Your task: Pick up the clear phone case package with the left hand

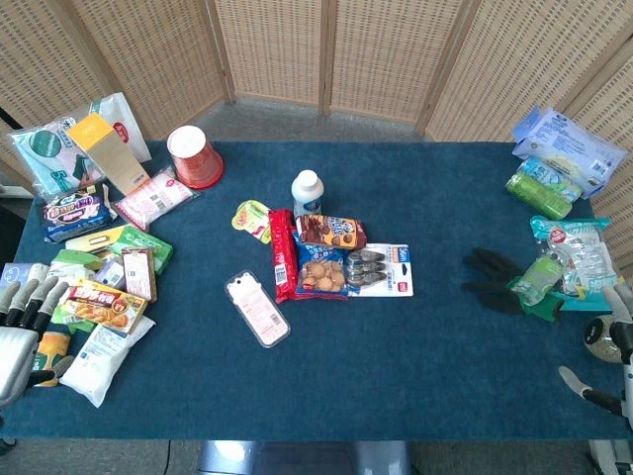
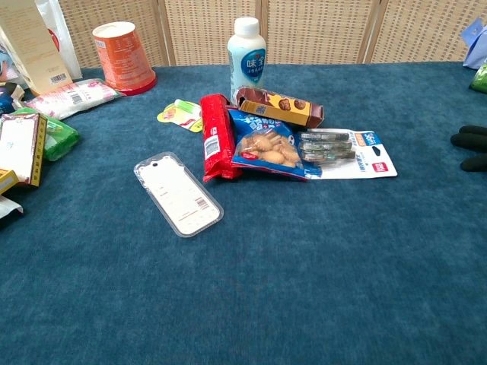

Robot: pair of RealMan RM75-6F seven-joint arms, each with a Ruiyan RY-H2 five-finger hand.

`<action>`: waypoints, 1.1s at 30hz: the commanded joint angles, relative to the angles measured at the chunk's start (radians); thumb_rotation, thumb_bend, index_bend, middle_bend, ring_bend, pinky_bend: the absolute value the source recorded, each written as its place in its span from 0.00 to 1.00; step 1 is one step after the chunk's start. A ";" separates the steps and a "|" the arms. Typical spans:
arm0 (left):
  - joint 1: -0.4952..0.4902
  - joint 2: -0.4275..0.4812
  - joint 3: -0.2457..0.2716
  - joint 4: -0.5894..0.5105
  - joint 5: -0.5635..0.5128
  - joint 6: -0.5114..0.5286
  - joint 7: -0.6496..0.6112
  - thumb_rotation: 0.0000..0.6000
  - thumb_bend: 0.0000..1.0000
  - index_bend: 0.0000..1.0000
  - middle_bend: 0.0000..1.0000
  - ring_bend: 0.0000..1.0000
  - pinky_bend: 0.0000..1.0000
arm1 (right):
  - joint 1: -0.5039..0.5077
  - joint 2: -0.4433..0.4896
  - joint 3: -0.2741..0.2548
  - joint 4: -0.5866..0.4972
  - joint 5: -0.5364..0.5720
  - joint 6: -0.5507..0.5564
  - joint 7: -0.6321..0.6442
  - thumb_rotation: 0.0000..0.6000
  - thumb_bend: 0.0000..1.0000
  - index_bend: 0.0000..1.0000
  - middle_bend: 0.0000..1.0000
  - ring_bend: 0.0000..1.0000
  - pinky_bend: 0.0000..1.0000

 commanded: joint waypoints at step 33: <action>-0.631 -0.406 -0.206 0.103 -0.483 -0.710 0.616 1.00 0.00 0.07 0.00 0.00 0.00 | -0.015 0.040 0.002 -0.011 -0.013 0.034 0.091 1.00 0.00 0.00 0.00 0.00 0.00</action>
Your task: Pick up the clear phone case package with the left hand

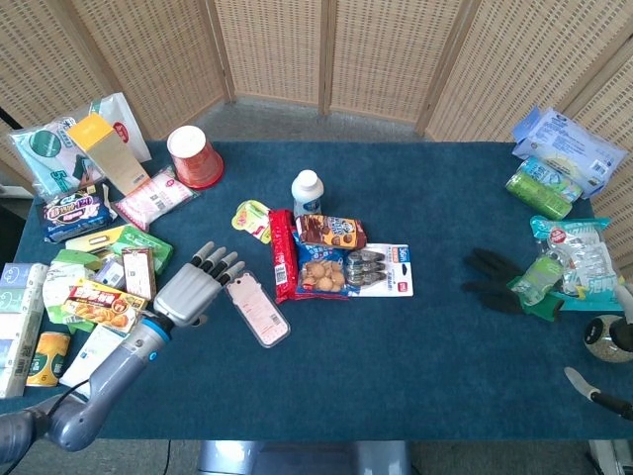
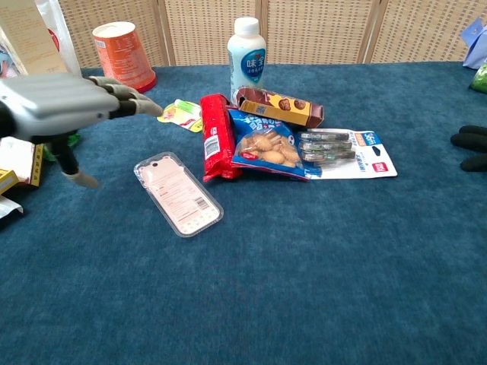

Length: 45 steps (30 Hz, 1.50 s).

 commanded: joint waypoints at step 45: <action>-0.330 -0.230 0.135 0.098 -0.488 0.112 0.331 1.00 0.00 0.20 0.16 0.24 0.33 | -0.009 0.036 0.007 0.005 0.012 0.018 0.085 1.00 0.00 0.00 0.00 0.00 0.00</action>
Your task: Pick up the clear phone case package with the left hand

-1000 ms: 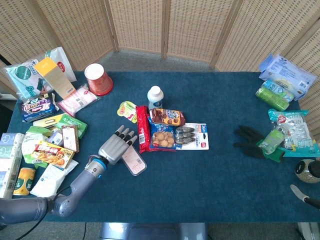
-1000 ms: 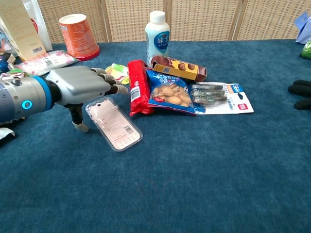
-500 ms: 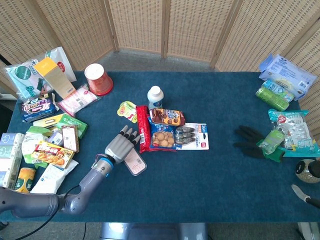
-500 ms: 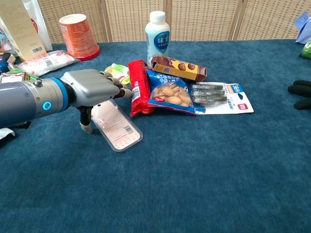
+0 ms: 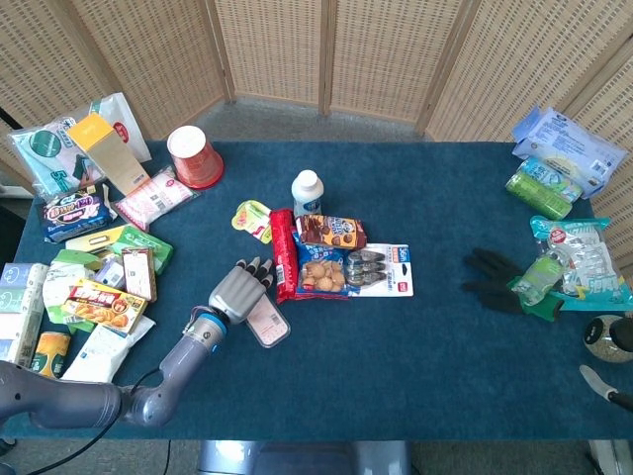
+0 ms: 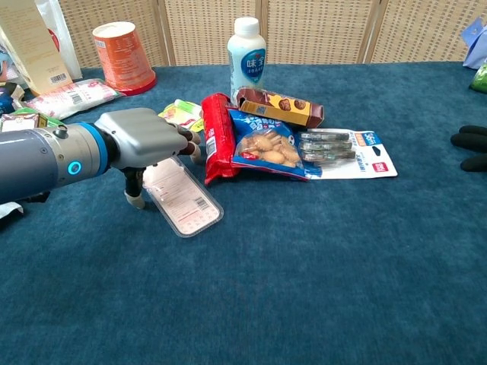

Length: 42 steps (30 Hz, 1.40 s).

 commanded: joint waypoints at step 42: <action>-0.006 0.486 -0.085 -0.506 0.155 0.240 -0.022 1.00 0.00 0.46 0.63 0.67 0.68 | -0.007 -0.006 -0.008 -0.009 -0.021 0.010 -0.026 1.00 0.00 0.00 0.00 0.00 0.00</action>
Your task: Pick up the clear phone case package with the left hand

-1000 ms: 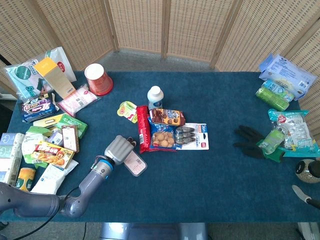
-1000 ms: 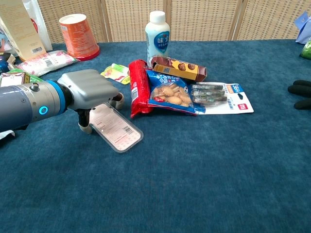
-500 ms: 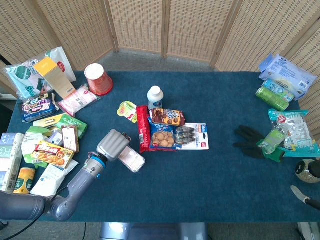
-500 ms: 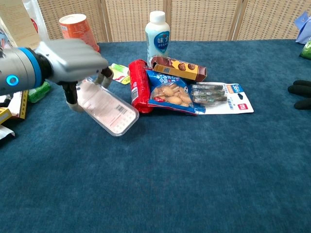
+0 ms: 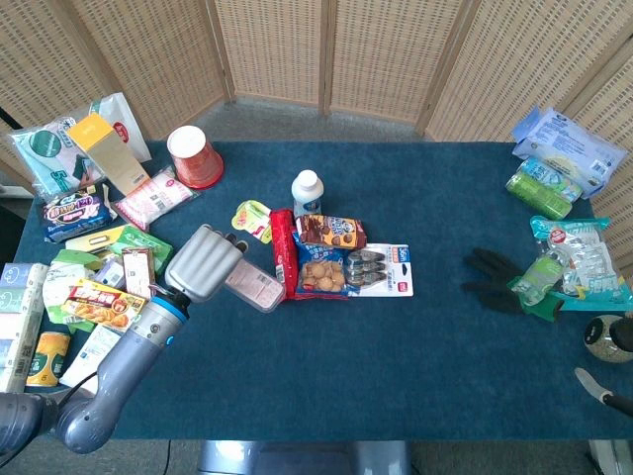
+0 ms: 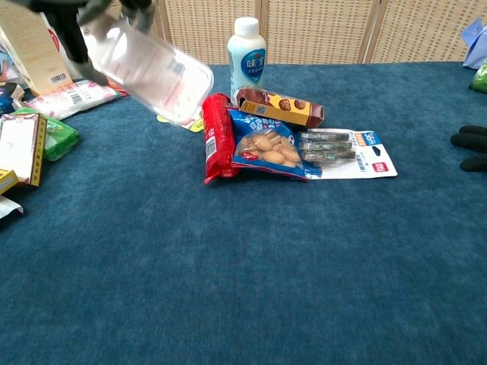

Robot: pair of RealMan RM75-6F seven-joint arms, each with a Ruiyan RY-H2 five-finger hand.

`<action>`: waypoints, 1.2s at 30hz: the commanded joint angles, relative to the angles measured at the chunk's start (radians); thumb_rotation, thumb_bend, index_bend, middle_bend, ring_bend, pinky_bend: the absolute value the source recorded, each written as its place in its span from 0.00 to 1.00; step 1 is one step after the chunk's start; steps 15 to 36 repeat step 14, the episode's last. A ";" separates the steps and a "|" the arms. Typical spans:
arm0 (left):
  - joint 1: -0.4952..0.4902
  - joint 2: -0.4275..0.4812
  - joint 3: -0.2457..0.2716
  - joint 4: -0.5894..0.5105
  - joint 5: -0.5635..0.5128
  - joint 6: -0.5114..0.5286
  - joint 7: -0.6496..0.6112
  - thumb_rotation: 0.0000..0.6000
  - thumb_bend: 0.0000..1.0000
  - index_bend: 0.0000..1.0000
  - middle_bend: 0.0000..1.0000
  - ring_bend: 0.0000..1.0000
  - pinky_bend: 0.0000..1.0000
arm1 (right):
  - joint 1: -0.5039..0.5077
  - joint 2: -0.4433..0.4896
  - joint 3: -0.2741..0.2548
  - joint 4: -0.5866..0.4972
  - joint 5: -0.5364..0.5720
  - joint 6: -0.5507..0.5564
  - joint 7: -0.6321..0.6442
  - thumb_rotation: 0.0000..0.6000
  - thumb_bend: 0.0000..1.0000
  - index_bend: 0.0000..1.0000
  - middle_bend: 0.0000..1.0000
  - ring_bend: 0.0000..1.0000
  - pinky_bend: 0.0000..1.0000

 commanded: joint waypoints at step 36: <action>-0.020 0.091 -0.047 -0.081 -0.018 0.025 0.007 1.00 0.00 0.46 0.64 0.67 0.68 | 0.002 -0.001 -0.002 0.004 -0.006 -0.005 -0.002 1.00 0.00 0.00 0.00 0.00 0.00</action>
